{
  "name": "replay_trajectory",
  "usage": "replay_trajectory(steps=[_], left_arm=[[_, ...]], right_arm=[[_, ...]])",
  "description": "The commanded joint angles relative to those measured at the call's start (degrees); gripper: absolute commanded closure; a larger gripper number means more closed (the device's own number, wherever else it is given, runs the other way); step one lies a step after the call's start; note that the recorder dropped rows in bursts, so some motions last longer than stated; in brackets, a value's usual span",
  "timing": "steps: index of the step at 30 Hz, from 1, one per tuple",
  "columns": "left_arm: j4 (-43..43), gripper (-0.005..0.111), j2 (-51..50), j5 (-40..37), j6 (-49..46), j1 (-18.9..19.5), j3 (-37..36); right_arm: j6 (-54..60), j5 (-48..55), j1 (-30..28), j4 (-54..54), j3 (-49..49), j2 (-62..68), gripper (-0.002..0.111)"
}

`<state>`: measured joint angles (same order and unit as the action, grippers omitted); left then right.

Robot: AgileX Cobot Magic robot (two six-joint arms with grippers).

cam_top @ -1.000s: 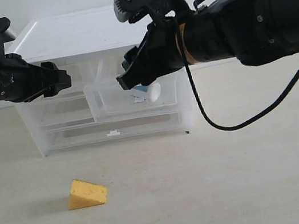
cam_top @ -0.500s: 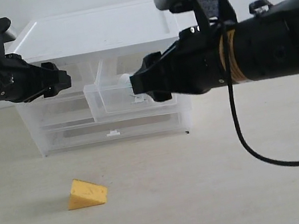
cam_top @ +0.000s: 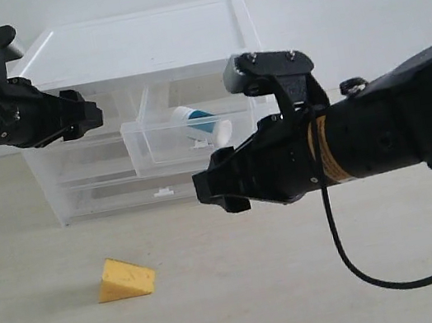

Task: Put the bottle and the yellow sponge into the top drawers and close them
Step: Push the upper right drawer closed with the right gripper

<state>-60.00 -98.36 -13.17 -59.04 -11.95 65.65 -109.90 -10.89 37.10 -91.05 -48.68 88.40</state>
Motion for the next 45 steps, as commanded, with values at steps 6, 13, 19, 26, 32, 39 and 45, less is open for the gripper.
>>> replay_trajectory(steps=[6, 13, 19, 26, 32, 39, 45], left_arm=[[0.0, 0.043, 0.5, 2.5, -0.4, 0.0, 0.6], [0.0, 0.043, 0.5, 2.5, -0.4, 0.0, 0.6], [0.0, 0.043, 0.5, 2.4, -0.4, 0.0, 0.6], [0.0, 0.043, 0.5, 2.4, -0.4, 0.0, 0.6], [0.0, 0.043, 0.5, 2.4, -0.4, 0.0, 0.6], [0.0, 0.043, 0.5, 2.4, -0.4, 0.0, 0.6], [0.0, 0.043, 0.5, 2.2, -0.4, 0.0, 0.6]], right_arm=[[4.3, 2.7, 0.1, 0.8, -2.8, 3.9, 0.103], [4.9, 7.0, 0.1, 0.6, -4.6, 4.0, 0.107], [7.1, 11.8, 0.1, 0.6, -8.0, 4.1, 0.107], [9.2, 14.9, 0.1, 0.5, -11.1, 4.3, 0.107], [9.3, 14.6, 0.1, 0.5, -13.4, 4.3, 0.107], [11.1, 12.4, 0.1, 0.5, -14.6, 5.3, 0.107], [7.6, 1.8, 0.1, 0.5, -13.9, 0.5, 0.107]])
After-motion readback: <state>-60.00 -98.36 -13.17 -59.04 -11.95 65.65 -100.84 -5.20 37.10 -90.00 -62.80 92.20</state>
